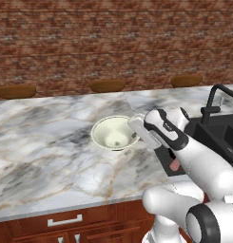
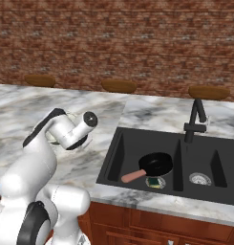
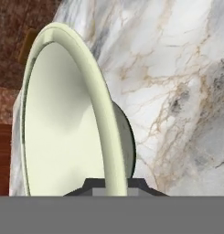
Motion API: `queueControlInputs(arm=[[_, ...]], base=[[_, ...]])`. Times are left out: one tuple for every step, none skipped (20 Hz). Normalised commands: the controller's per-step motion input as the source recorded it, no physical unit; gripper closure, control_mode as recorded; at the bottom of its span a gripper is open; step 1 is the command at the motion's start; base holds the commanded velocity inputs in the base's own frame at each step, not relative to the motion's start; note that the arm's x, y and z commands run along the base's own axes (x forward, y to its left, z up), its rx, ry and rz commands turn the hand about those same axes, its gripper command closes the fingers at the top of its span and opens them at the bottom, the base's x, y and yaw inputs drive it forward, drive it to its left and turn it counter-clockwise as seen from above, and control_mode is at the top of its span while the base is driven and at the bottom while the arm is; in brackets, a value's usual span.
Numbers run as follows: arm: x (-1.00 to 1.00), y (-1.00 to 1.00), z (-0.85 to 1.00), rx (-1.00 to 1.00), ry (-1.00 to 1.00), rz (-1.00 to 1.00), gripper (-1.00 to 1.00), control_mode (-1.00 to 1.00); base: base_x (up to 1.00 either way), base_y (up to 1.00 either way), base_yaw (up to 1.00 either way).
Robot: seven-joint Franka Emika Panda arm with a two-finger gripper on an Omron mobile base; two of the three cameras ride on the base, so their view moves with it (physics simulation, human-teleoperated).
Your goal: Pick the saucepan and bowl and place them in the sink. Then turn on the water.
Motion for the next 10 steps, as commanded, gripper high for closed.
queueControlInputs(arm=[[0.01, 0.00, 0.63, 0.00, 0.11, -0.15, 1.00, -1.00], [0.04, 0.00, 0.62, 0.00, 0.12, -0.17, 1.00, -1.00], [0.06, 0.00, 0.59, 0.00, 0.11, -0.20, 1.00, -1.00], [0.12, -0.03, 0.49, 0.00, 0.13, -0.27, 1.00, -1.00], [0.12, -0.02, 0.46, 0.00, 0.13, -0.28, 1.00, -1.00], [0.19, 0.00, 0.35, 0.00, 0.10, -0.29, 1.00, -1.00], [0.19, -0.07, 0.28, 0.00, 0.08, -0.29, 1.00, -1.00], [0.27, -0.17, 0.26, 0.00, 0.10, -0.33, 1.00, -1.00], [0.29, -0.15, 0.22, 0.00, 0.10, -0.32, 1.00, -1.00], [0.26, -0.21, 0.21, 0.00, 0.10, -0.31, 1.00, -1.00]], base=[[0.00, 0.00, 0.00], [0.00, 0.00, 0.00], [0.00, 0.00, 0.00], [0.00, 0.00, 0.00], [0.00, 0.00, 0.00], [0.00, 0.00, 0.00], [0.00, 0.00, 0.00], [0.00, 0.00, 0.00], [0.00, 0.00, 0.00], [0.00, 0.00, 0.00]])
